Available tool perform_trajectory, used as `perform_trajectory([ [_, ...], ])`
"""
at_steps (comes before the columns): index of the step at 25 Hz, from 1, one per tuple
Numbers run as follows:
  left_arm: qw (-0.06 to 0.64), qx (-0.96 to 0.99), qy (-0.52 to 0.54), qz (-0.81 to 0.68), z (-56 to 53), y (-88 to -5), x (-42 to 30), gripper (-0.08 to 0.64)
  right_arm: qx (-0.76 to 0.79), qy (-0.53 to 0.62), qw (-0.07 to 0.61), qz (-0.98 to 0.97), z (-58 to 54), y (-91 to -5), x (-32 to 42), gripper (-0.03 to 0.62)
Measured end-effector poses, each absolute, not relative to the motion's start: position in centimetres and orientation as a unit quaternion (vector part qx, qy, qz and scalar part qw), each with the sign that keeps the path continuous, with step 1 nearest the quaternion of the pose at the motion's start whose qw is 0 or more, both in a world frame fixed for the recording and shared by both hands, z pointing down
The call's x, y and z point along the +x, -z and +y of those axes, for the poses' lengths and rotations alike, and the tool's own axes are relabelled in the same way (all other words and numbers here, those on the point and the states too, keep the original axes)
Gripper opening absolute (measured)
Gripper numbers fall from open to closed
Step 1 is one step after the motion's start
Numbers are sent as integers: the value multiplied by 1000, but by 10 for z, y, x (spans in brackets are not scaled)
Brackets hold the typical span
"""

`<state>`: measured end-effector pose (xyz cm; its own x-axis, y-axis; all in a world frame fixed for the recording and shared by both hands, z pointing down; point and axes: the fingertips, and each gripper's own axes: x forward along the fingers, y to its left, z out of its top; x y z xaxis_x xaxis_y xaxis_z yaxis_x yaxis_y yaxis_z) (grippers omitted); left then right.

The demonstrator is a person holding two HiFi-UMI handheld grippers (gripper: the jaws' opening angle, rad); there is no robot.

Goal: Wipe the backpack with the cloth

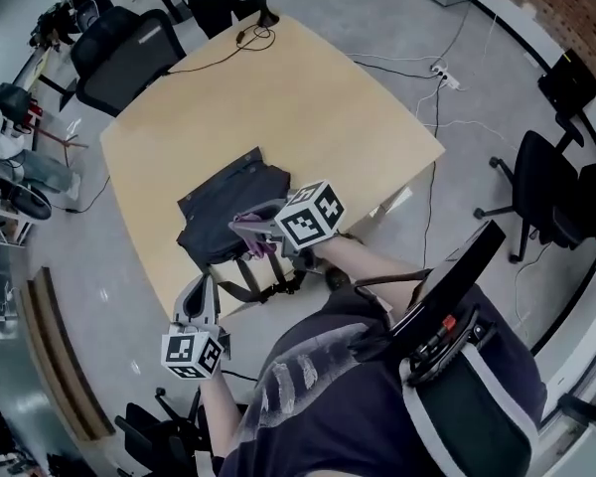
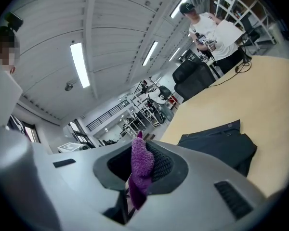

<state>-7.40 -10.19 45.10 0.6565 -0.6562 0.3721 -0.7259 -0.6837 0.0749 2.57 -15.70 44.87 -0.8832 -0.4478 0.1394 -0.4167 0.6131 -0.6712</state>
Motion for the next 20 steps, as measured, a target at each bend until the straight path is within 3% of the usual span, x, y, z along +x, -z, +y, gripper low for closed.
perform_trajectory([
  [15, 138, 904, -89, -394, 66, -457, -167, 6, -237, 335, -8, 912, 25, -420, -65, 41],
  [20, 141, 916, -92, -365, 108, -455, -162, 8, -242, 364, 29, 899, 64, -410, -65, 43],
])
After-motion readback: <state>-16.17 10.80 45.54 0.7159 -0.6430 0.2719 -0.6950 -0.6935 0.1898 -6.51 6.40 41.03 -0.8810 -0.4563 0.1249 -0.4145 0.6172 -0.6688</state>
